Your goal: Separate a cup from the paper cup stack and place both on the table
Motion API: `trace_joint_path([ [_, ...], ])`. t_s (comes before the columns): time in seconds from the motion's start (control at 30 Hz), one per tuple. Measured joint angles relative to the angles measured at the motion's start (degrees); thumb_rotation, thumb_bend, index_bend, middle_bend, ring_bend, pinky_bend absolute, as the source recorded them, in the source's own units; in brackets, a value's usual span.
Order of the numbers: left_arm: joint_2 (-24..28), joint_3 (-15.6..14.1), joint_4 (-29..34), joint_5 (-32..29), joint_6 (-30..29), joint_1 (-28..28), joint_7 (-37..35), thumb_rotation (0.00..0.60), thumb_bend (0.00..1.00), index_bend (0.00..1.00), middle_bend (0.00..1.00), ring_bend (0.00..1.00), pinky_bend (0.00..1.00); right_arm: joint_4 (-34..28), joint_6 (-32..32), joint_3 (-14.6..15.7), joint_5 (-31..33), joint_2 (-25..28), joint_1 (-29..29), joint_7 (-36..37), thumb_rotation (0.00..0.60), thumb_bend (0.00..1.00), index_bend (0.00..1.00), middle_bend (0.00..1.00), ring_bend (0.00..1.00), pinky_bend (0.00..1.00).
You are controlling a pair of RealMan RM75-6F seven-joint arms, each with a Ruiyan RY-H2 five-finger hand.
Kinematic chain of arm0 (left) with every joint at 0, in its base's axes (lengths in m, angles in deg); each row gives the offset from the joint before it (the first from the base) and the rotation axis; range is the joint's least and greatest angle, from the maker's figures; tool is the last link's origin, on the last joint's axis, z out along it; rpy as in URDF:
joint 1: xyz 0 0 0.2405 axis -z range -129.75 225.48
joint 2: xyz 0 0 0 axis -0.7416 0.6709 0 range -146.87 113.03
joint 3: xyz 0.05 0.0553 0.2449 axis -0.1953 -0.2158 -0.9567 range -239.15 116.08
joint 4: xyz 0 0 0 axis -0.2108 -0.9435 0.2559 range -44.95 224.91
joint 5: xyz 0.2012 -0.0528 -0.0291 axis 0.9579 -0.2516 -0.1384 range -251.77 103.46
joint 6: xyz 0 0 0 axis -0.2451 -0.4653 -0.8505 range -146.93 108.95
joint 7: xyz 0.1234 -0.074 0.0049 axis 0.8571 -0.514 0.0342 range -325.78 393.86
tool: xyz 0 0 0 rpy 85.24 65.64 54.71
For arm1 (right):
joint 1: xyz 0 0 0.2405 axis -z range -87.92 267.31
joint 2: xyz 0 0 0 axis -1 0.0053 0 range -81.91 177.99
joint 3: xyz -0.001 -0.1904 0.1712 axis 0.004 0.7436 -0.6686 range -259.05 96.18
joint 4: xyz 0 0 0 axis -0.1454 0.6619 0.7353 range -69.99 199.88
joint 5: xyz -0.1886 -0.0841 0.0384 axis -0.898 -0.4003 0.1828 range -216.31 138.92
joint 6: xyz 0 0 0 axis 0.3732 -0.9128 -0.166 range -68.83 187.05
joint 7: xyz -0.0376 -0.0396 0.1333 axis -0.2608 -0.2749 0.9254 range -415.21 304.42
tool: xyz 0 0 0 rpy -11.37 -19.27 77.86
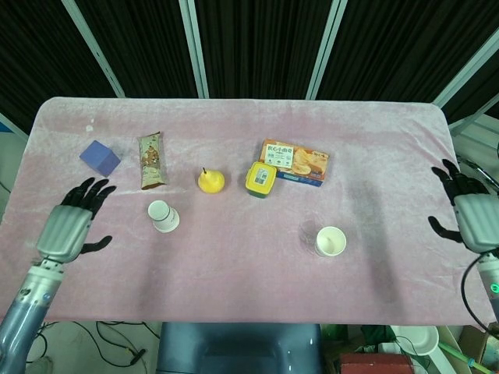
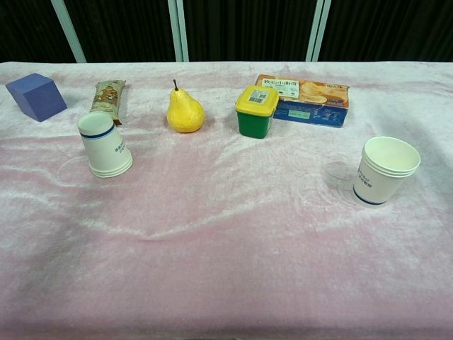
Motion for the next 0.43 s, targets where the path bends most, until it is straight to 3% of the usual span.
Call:
trace_joint_path([
  [0.2, -1.93, -5.09, -6.93, 6.72, -9.81, -11.10, -6.81, 0.600, 0.17, 0.12, 0.07, 0.00, 0.07, 8.77, -11.16, 3.69, -7.41, -4.66, 11.89, 4.98, 0.600, 0.23, 0.11, 0.00, 0.15, 0.18],
  [0.43, -4.42, -6.72, -15.57, 10.27, -13.16, -15.61, -15.63, 0.600, 0.17, 0.12, 0.07, 0.00, 0.04, 12.27, -15.48, 5.69, -10.30, -7.28, 17.70, 6.63, 0.600, 0.23, 0.10, 0.00, 0.15, 0.18],
])
